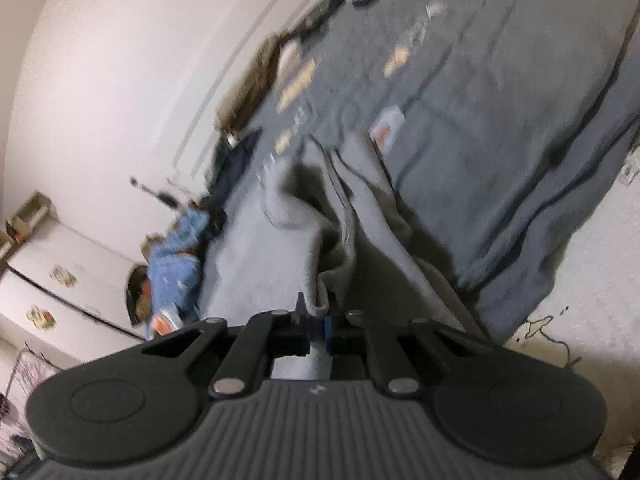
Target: Fold clothes
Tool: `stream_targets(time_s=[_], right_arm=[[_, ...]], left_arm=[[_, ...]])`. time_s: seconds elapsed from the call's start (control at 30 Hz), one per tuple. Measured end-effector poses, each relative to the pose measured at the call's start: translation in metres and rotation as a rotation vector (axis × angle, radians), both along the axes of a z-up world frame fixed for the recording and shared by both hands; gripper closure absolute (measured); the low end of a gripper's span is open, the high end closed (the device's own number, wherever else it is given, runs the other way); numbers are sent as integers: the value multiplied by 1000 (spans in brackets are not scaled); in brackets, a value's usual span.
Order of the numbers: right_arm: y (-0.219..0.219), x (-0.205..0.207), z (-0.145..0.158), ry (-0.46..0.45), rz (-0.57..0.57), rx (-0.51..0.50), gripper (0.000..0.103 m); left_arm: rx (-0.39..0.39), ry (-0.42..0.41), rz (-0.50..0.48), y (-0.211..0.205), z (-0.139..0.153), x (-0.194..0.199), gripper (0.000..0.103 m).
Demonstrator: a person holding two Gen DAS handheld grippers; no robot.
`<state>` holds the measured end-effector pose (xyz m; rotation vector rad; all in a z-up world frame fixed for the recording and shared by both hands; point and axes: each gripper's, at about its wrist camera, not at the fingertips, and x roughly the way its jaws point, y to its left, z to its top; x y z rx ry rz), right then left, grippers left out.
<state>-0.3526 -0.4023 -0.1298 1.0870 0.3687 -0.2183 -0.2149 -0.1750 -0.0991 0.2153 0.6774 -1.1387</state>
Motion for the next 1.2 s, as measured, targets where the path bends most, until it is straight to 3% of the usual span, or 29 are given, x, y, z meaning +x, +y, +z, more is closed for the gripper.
stream_targets(time_s=[0.17,0.4,0.57,0.67,0.73,0.77,0.83,0.93,1.0,1.1,1.2], right_arm=[[-1,-23,16,-49,-31,-6,98],[-7,-18,-14,110,-45,15,98],[-6,-28,3,27,-89,-20,98],[-8,-29,-2,57,-91,0,98],[-11,-29,-9,83,-95,28,98],[-12,-29,-11,93,-92,25,98],[-11,-25,-14,126,-78,3,98],[-10,-18,-26,197,-53,-1,98],[-8,-12,-32,239,-30,-6,97],[-7,-13,-25,271,-22,-27,94],[-7,-14,-16,301,-16,-50,83]], left_arm=[[49,-87,-22,-5,-4,-8,37],[190,-307,-20,-17,-19,-21,37],[289,-443,-38,-20,-32,-26,37],[323,-493,-55,-19,-36,-27,37],[347,-526,-67,-19,-39,-27,45],[358,-543,-72,-18,-41,-27,65],[378,-503,-72,-17,-41,-21,81],[395,-467,-77,-14,-41,-17,85],[406,-444,-83,-12,-41,-15,85],[423,-410,-92,-8,-40,-11,77],[336,-298,-77,-2,-24,-4,72]])
